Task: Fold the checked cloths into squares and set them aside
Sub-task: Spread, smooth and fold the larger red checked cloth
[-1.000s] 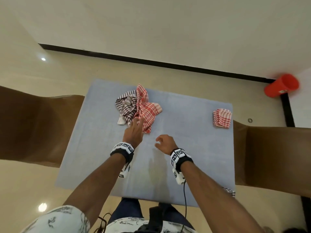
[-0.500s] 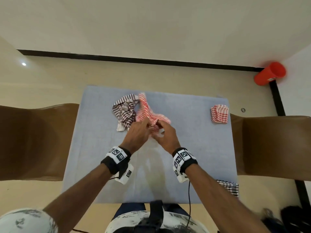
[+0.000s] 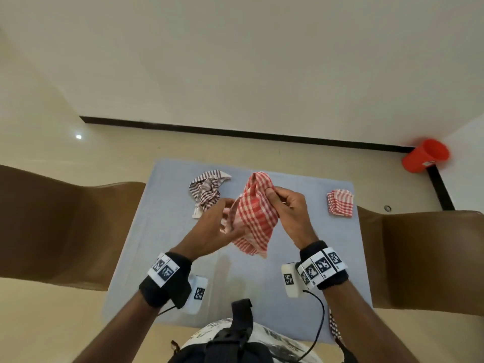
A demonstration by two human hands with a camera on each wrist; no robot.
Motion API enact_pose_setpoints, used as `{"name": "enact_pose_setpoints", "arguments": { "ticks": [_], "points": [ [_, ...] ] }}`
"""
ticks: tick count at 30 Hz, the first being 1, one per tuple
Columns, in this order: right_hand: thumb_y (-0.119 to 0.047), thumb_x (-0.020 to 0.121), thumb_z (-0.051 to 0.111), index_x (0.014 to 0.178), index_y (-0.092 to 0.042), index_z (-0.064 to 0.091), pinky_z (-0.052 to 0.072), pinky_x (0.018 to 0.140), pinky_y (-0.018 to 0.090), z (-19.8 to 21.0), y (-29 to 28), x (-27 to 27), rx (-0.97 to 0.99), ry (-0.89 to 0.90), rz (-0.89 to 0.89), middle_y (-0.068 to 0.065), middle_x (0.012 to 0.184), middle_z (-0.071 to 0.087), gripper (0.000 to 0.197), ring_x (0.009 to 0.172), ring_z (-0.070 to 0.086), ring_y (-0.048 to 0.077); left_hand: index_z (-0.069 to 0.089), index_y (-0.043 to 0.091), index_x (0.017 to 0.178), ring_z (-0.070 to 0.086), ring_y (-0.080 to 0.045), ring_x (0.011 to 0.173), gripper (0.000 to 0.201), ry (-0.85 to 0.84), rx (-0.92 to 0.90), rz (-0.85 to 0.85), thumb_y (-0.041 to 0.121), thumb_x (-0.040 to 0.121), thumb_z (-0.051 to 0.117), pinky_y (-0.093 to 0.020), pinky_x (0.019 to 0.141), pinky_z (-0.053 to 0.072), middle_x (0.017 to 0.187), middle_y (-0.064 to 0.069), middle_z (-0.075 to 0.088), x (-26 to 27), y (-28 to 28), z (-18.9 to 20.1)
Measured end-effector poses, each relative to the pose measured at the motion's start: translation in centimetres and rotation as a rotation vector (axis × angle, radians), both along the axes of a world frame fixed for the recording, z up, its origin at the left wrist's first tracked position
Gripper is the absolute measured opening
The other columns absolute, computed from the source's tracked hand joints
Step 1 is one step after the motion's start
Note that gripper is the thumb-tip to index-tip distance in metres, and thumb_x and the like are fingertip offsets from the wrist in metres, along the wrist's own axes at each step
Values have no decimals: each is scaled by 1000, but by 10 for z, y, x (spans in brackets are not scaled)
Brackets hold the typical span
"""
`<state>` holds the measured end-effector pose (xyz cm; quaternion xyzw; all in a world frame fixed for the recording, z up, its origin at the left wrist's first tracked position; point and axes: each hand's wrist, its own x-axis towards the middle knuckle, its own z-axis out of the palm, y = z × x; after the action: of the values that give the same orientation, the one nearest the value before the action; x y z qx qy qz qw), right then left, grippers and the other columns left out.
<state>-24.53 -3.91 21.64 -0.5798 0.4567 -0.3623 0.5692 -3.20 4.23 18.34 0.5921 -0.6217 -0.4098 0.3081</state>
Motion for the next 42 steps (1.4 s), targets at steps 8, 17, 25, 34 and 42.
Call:
{"name": "enact_pose_setpoints", "arguments": {
  "ticks": [8,17,25,34,42],
  "points": [
    [-30,103,59,110,-17,77,63,79,33,50,11,-58,4,-56,-114,3,95,79,23,85,76,20,74,22,94,69,0,83,7,-77,-342,147,18,98,69,-10,71,49,87,21,71,-53,3,42],
    [-25,89,77,125,-26,65,50,85,21,47,32,-108,-416,354,73,-21,122,63,38,111,59,0,65,23,93,60,-15,52,25,-73,-468,138,37,107,50,-38,44,50,66,2,65,-90,-2,104],
    [-20,92,70,85,-21,76,55,61,24,38,46,-91,-474,243,230,-10,76,75,10,67,69,13,71,21,107,72,-7,70,21,-187,-486,-235,32,107,53,-27,60,59,88,6,76,-105,1,133],
    [8,79,70,66,-22,63,36,54,18,-41,40,-140,-368,683,-310,-6,64,61,34,59,55,11,69,19,102,71,-8,67,16,-156,-645,224,24,105,54,-20,49,54,73,8,69,-45,13,160],
    [5,82,72,89,-17,75,51,67,17,-23,31,-175,-235,713,-285,-15,77,66,23,76,66,5,71,20,102,70,-4,66,15,-437,-397,171,30,100,59,-38,62,62,77,11,71,47,14,102]
  ]
}}
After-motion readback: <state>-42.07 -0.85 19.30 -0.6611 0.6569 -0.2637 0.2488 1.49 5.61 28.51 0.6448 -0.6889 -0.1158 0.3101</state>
